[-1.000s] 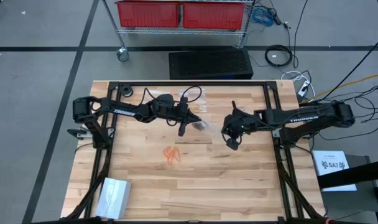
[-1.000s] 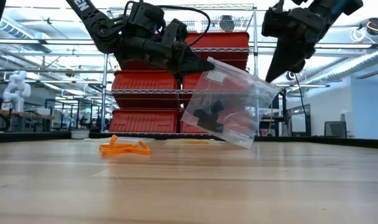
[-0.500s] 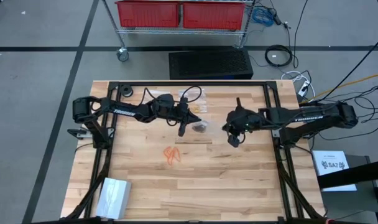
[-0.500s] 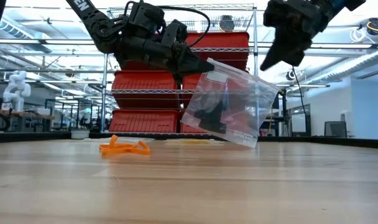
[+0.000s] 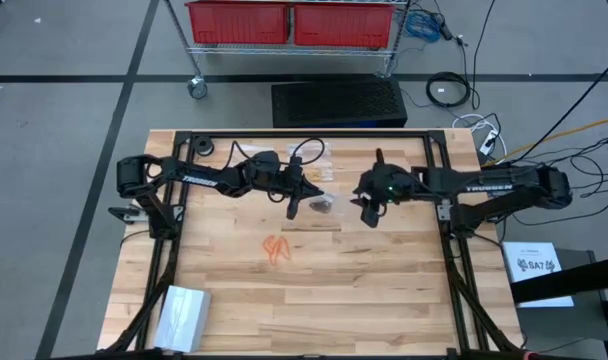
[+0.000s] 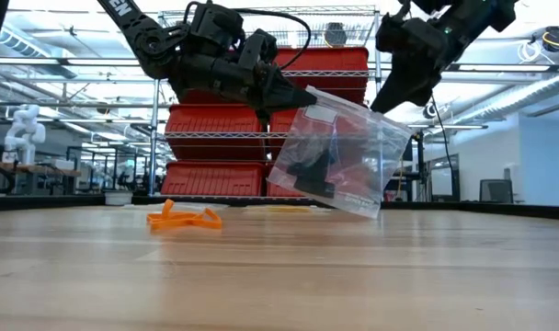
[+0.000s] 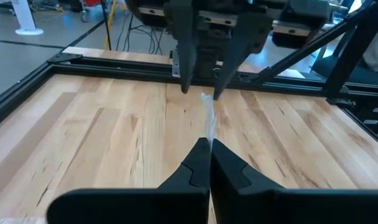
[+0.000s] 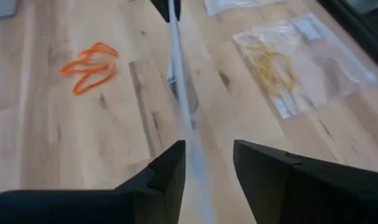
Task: Sort rubber bands
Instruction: Close the right transparent zip bag
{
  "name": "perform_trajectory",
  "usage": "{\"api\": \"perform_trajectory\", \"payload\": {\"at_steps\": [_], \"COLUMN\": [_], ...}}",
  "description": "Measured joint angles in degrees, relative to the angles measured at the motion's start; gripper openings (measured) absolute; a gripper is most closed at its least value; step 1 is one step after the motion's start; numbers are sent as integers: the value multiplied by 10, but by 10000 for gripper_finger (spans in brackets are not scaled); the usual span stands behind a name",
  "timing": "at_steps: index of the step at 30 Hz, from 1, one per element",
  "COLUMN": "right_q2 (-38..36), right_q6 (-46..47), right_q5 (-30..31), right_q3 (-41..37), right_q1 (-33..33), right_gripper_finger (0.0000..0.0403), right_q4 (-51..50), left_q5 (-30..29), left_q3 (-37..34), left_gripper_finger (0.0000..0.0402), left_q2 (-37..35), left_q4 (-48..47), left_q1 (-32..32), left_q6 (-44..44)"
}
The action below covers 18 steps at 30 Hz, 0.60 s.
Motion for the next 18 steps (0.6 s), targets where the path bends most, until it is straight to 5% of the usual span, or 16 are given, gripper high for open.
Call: {"api": "perform_trajectory", "payload": {"at_steps": [8, 15, 18], "right_q2": [20, 25, 24], "right_q6": [-10, -32, -36], "right_q5": [-90, -88, -85], "right_q3": [0, 0, 1], "right_q1": [-19, -19, -19], "right_gripper_finger": [121, 24, 13], "right_q4": [7, -3, -7], "left_q5": [0, 0, 0], "left_q3": [0, 0, 0], "left_gripper_finger": [0, 0, 0], "left_q2": [0, 0, 0], "left_q4": [-1, -2, -10], "left_q1": [0, 0, 0], "left_q6": [0, 0, 0]}}
